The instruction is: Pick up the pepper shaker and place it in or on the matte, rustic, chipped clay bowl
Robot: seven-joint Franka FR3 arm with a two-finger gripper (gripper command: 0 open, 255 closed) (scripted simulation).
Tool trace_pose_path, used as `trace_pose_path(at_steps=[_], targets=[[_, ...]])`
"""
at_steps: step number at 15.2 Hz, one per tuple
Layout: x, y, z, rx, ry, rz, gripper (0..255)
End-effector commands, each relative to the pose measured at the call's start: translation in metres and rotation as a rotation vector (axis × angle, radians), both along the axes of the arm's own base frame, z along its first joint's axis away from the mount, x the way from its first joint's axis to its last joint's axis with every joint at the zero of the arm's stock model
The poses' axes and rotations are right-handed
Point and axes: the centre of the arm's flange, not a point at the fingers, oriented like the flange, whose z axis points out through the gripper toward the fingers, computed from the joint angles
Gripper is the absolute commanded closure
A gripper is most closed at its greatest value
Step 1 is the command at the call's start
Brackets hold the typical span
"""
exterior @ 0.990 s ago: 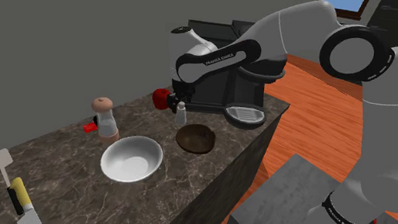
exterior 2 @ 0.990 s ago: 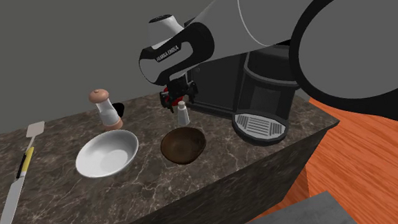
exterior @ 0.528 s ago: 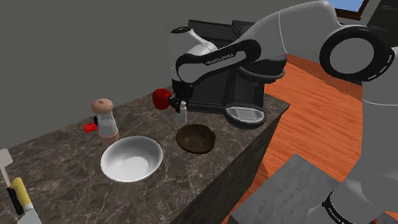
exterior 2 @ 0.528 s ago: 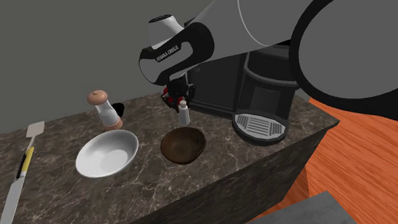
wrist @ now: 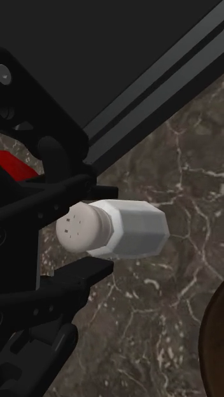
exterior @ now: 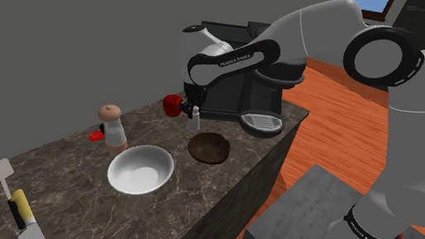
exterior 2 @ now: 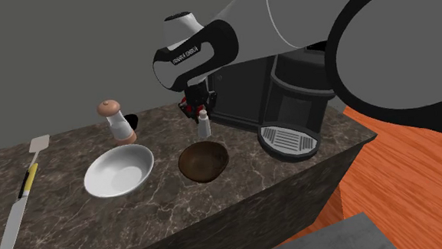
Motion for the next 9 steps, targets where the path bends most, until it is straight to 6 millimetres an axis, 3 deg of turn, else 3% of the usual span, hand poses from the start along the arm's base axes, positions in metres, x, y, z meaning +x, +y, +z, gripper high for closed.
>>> trace_pose_path(at_steps=[1, 9], targets=[[0.001, 0.000, 0.011, 0.000, 0.000, 0.000, 255], [0.001, 0.000, 0.053, 0.000, 0.000, 0.000, 255]])
